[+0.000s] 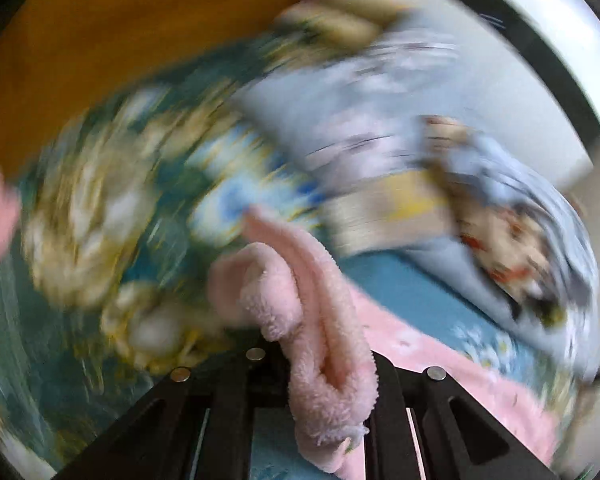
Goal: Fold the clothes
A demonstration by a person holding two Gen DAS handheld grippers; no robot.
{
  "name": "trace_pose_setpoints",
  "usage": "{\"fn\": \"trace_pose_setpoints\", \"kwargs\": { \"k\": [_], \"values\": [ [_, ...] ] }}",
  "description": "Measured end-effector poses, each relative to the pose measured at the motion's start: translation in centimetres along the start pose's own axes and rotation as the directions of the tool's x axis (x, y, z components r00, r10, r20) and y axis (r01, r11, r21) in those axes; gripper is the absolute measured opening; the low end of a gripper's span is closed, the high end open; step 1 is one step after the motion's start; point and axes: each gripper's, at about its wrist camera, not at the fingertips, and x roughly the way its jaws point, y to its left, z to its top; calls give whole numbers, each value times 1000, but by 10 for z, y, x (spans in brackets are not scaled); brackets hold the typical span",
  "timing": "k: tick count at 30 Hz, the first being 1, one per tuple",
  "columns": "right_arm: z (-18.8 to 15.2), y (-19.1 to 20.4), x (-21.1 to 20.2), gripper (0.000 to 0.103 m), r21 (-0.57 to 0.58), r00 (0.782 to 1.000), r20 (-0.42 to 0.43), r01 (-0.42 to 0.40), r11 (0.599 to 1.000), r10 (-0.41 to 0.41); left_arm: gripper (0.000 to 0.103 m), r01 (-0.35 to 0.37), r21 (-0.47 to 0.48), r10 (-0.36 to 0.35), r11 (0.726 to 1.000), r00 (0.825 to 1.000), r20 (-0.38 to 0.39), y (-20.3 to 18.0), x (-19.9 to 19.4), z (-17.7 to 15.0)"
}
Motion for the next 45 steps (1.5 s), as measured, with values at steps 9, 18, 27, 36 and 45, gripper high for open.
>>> {"fn": "trace_pose_setpoints", "kwargs": {
  "k": [9,18,27,36,45],
  "values": [
    [-20,27,-41,48,-133,1000,17,17,991,-15,12,390,418,-325,821,920,-221,-245,12,-107],
    [-56,32,-63,48,-163,999,-17,-53,985,51,13,457,392,-187,798,808,-559,-341,93,-229],
    [-81,62,-49,48,-220,994,-86,-82,972,65,55,593,105,-400,799,653,-644,-295,86,-188],
    [-106,169,1,48,-377,965,-243,-190,907,101,59,311,198,-169,930,837,-520,-159,85,-157],
    [-135,264,51,60,-642,960,-280,-194,742,8,62,280,175,-130,944,802,-583,-109,86,-183]
  ]
}}
